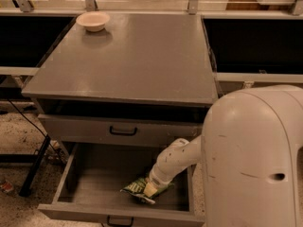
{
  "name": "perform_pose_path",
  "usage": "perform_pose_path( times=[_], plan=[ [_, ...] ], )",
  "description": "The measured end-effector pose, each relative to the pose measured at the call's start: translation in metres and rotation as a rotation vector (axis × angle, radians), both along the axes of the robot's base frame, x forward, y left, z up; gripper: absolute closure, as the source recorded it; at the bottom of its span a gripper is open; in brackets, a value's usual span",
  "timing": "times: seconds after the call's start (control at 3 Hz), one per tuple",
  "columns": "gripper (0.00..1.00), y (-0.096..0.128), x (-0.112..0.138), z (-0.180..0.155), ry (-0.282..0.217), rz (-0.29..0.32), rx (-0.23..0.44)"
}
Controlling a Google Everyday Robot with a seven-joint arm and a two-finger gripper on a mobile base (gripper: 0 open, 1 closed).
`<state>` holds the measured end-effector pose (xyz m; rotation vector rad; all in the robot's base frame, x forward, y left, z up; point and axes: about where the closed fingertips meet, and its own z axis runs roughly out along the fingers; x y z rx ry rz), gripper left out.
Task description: Place green jalapeno chip bag into middle drawer
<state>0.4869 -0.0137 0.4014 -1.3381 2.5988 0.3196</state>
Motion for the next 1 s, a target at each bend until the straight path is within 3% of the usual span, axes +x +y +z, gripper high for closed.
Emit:
perform_pose_path(
  times=[0.33, 1.0],
  plan=[
    [0.05, 0.0000, 0.0000, 0.0000, 0.000, 0.000, 0.000],
    [0.00, 0.0000, 0.0000, -0.0001, 0.000, 0.000, 0.000]
  ],
)
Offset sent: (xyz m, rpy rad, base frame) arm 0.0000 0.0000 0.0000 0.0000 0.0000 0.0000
